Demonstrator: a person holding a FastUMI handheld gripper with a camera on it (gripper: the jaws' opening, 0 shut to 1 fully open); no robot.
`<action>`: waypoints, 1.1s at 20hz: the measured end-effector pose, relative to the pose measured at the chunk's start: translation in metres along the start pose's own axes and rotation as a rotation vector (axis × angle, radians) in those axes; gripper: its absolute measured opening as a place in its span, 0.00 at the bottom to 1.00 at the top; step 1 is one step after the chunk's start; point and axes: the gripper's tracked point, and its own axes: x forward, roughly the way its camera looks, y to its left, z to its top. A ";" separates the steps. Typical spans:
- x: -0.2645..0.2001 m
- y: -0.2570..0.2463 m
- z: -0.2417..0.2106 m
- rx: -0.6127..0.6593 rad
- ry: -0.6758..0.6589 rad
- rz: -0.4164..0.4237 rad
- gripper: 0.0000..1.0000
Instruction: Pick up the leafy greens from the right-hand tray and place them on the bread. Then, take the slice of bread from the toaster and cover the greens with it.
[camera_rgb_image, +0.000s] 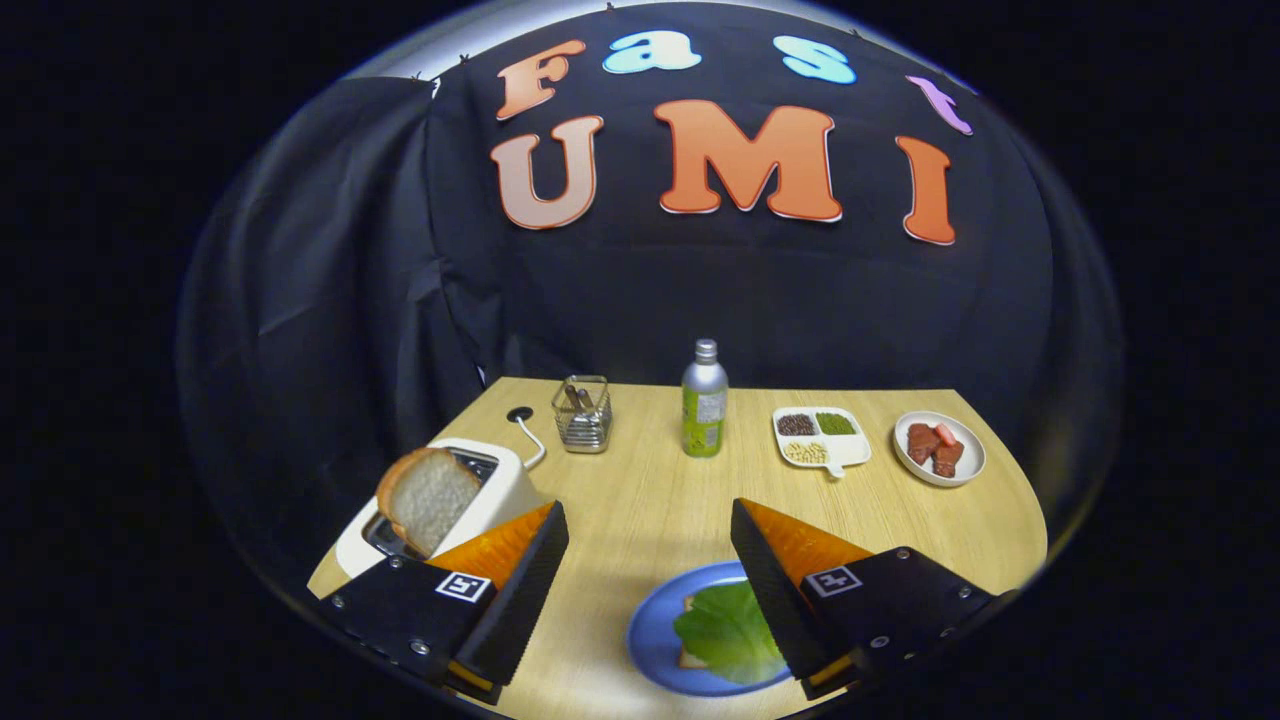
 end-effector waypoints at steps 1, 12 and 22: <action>0.001 0.013 0.008 -0.010 -0.011 0.011 0.98; 0.020 0.136 0.013 -0.108 -0.012 0.150 0.98; 0.045 0.159 -0.025 -0.176 0.075 0.120 0.86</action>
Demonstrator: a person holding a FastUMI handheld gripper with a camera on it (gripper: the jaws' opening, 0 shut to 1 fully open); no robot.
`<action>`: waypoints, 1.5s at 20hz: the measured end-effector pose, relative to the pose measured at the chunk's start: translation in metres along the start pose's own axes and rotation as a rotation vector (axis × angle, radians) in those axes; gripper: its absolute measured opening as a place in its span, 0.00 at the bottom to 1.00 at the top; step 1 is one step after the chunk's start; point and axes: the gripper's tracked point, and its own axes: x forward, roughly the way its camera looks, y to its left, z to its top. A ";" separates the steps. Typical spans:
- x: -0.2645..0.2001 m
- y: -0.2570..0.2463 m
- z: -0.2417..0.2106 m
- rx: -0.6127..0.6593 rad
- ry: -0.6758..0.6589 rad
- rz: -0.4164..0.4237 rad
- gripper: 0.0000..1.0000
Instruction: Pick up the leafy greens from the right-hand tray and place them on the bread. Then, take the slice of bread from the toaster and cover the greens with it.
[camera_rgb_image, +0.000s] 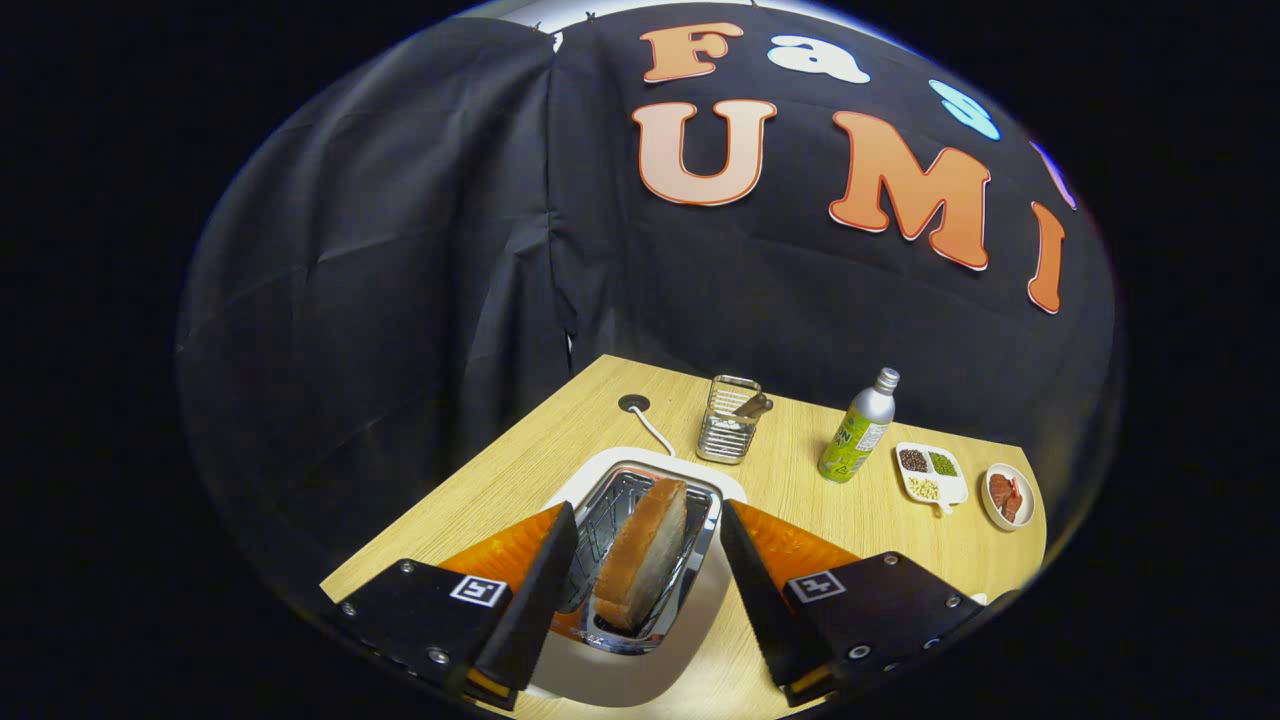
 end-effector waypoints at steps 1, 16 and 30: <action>0.000 0.000 -0.002 0.000 0.008 -0.005 0.80; -0.017 -0.002 0.020 0.056 -0.032 0.008 0.12; -0.065 -0.031 0.065 0.098 -0.140 0.024 0.12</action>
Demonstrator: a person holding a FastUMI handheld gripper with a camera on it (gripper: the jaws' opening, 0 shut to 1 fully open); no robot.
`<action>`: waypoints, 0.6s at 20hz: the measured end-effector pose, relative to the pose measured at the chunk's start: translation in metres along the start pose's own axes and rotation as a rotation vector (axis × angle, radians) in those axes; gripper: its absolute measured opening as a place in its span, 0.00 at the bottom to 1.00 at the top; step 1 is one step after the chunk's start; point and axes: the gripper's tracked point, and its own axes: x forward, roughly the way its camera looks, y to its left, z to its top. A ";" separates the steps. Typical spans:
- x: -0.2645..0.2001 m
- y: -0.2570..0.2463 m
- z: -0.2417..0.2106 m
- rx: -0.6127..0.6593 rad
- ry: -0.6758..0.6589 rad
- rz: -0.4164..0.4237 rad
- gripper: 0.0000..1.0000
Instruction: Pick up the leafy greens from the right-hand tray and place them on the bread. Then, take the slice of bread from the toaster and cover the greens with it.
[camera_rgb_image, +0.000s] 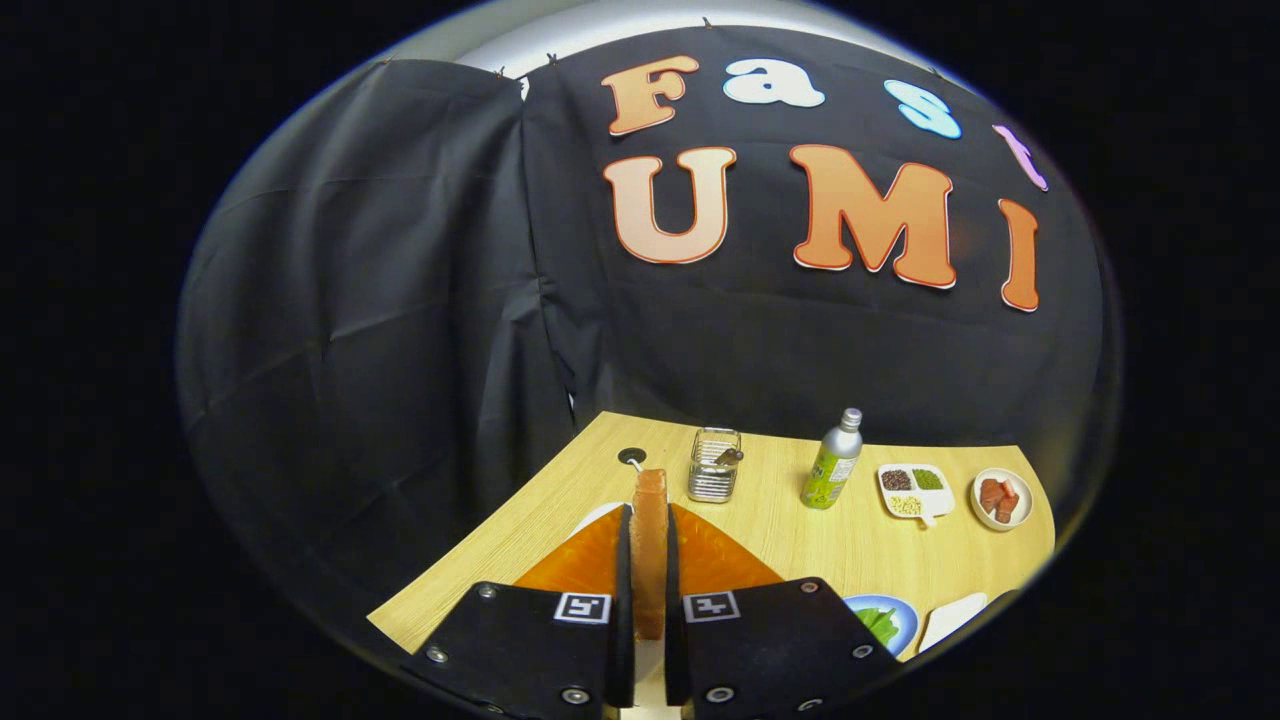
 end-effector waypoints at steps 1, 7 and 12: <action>-0.003 -0.003 0.000 0.004 -0.003 -0.001 0.12; -0.015 -0.034 0.000 0.013 -0.011 -0.035 0.12; -0.024 -0.065 -0.014 0.020 0.008 -0.076 0.12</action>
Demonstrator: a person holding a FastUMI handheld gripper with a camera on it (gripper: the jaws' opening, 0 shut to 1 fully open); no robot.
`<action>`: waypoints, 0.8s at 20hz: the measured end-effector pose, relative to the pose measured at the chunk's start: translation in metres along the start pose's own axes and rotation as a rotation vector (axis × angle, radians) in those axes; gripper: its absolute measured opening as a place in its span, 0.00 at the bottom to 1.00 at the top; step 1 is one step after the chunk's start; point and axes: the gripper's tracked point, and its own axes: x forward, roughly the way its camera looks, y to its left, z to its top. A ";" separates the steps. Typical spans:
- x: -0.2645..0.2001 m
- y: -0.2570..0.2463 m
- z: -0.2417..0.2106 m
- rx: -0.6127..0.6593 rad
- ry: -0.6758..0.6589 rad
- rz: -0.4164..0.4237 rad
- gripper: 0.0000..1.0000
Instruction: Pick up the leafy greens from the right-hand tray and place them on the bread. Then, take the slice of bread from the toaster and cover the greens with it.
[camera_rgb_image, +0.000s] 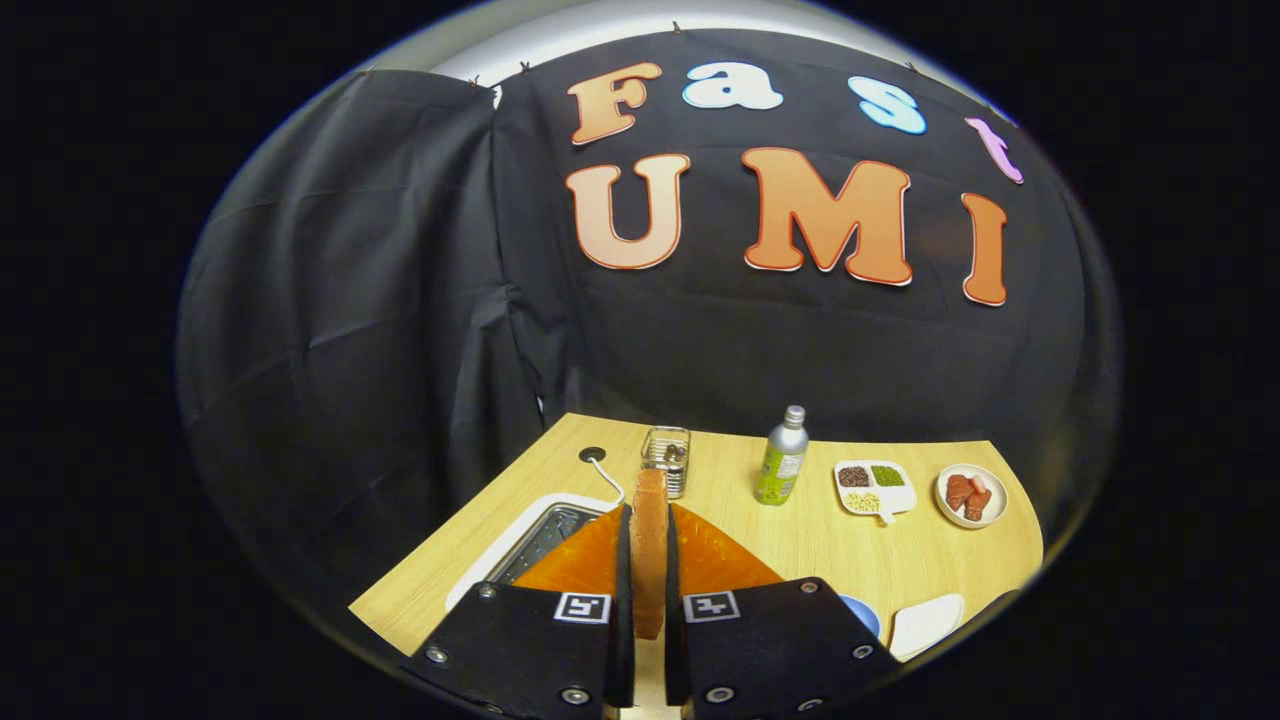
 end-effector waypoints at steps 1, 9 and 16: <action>-0.001 -0.006 -0.004 0.002 0.006 -0.007 0.12; -0.007 -0.053 -0.040 0.001 0.059 -0.044 0.12; -0.004 -0.081 -0.076 0.015 0.125 -0.044 0.12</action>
